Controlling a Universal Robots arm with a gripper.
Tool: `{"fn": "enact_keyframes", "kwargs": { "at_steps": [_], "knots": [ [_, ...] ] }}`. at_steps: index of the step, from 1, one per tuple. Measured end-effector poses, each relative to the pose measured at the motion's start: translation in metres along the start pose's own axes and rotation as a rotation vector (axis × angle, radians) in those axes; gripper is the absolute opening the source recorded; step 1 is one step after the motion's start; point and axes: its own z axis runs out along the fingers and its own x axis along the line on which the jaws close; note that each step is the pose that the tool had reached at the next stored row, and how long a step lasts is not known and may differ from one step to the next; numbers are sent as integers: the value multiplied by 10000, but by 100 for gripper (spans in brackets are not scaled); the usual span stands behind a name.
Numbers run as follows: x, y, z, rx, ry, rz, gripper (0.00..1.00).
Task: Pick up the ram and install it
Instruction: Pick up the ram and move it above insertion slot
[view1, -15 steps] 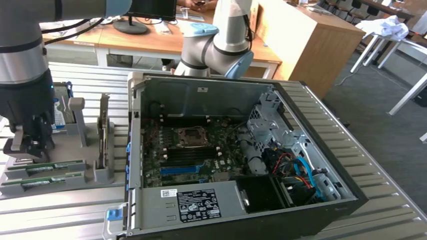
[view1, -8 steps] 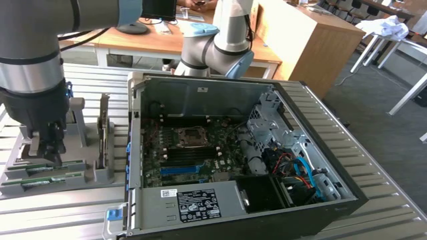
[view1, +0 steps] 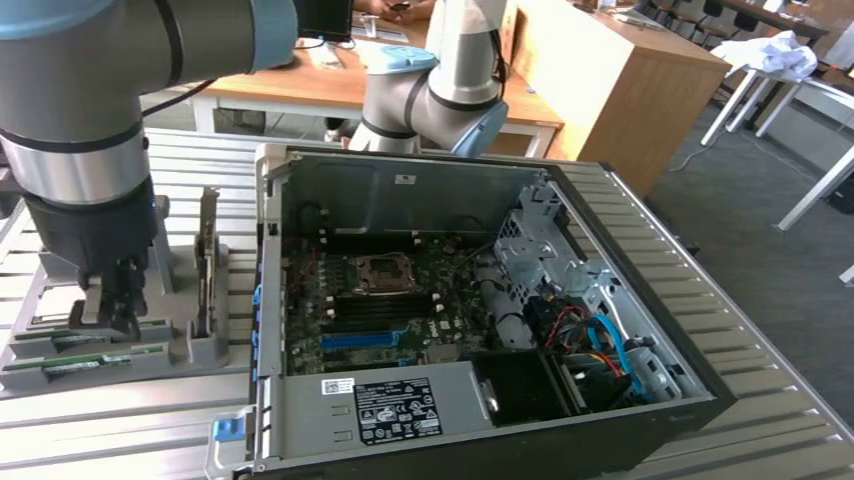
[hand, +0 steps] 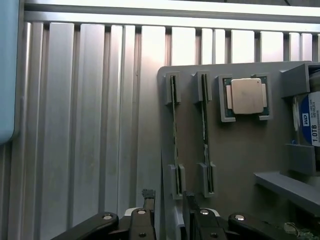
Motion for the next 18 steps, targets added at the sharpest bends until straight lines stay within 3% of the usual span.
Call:
{"fn": "enact_keyframes", "kwargs": {
  "at_steps": [4, 9, 18],
  "knots": [
    [0, 8, 73, 0, 3, 1, 36],
    [-72, 163, 174, 11, 9, -1, 36],
    [-128, 303, 340, 13, 20, -248, 36]
  ]
}}
